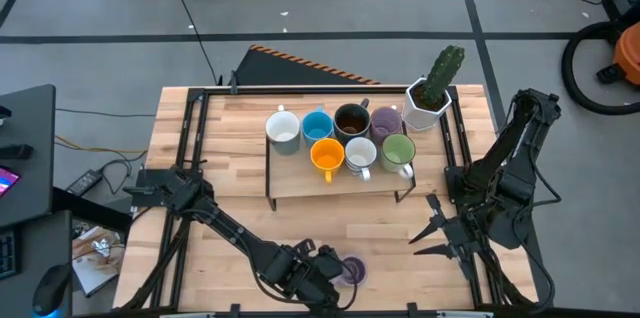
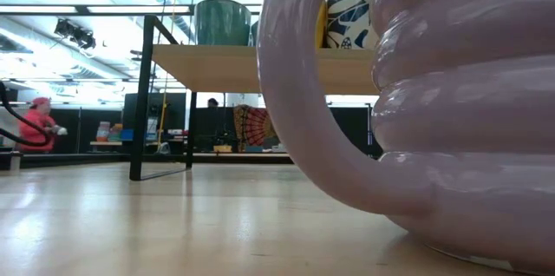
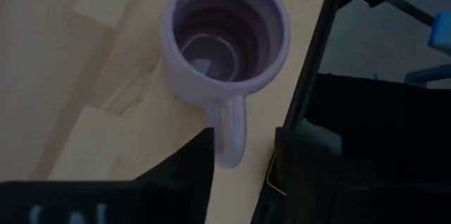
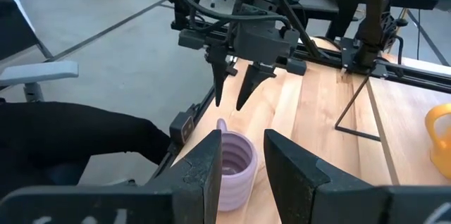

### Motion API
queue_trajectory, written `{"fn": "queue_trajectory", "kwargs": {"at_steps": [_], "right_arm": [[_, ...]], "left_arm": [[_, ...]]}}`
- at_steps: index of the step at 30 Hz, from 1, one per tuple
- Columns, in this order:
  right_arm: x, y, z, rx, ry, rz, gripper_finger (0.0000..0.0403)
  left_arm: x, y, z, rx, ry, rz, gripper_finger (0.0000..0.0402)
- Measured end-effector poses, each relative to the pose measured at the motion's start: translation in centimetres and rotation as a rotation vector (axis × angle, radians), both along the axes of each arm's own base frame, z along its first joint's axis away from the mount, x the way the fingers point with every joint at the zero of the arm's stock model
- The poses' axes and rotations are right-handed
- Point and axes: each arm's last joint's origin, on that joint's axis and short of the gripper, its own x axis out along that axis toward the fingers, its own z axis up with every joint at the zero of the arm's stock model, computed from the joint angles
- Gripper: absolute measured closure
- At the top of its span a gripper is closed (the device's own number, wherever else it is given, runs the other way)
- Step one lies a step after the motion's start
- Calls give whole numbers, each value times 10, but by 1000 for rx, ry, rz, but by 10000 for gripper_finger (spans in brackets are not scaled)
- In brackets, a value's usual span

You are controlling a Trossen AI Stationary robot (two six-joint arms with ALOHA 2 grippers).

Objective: Place coffee mugs
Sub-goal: Put the violet mug on the shelf

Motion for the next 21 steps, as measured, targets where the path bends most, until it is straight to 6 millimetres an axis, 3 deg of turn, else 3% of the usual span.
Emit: {"fn": "queue_trajectory", "kwargs": {"at_steps": [10, 17, 21], "right_arm": [[0, 0, -1, -11, 2, 5, 290], [0, 0, -1, -11, 2, 5, 290], [0, 0, -1, -11, 2, 5, 290]], "left_arm": [[9, 10, -24, -2, 17, 1, 151], [13, 7, -25, -17, -17, -37, 151], [16, 4, -39, -10, 14, -44, 164]]}}
